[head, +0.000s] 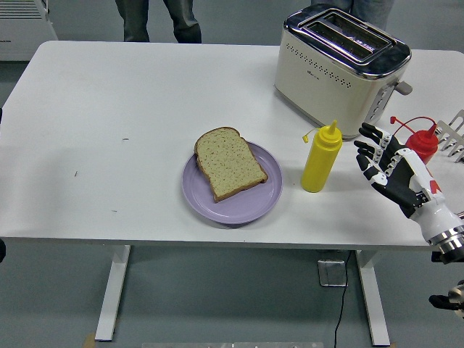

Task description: Pick up the cup,pour liquid into bread,place the cup on the desk

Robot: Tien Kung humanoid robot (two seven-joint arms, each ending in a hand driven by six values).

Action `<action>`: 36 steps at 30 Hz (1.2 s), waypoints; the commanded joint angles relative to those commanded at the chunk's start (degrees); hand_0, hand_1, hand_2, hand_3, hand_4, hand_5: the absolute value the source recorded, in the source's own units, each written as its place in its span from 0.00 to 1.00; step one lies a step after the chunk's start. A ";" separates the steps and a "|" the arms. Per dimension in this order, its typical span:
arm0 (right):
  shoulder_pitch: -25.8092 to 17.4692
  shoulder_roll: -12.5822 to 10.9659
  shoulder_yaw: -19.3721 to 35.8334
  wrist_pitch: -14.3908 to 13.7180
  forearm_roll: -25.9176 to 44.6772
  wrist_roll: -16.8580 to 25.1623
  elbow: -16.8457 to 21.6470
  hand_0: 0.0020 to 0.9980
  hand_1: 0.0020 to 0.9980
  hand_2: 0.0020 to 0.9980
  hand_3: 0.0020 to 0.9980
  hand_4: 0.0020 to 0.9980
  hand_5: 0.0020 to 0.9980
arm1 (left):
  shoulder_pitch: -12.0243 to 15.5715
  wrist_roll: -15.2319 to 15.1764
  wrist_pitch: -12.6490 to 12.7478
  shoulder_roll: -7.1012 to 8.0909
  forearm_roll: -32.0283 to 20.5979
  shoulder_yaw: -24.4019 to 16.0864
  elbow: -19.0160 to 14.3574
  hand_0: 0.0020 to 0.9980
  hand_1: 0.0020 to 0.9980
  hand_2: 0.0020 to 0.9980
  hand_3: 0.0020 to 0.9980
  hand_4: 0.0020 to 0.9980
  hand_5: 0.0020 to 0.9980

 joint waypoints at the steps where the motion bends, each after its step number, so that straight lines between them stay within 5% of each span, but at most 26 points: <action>1: 0.22 0.10 -0.13 -0.05 -0.12 0.00 -0.29 0.90 0.86 0.93 0.92 0.67 0.36 | 0.00 0.00 0.00 -0.01 0.00 -0.02 -0.01 0.83 0.82 0.86 0.82 0.65 1.00; 36: 5.42 2.74 -4.39 -2.78 -6.93 1.11 -9.99 0.91 0.87 0.95 0.96 0.71 0.24 | 0.23 -0.05 0.02 -0.01 -0.08 0.05 0.08 0.83 0.82 0.86 0.82 0.66 1.00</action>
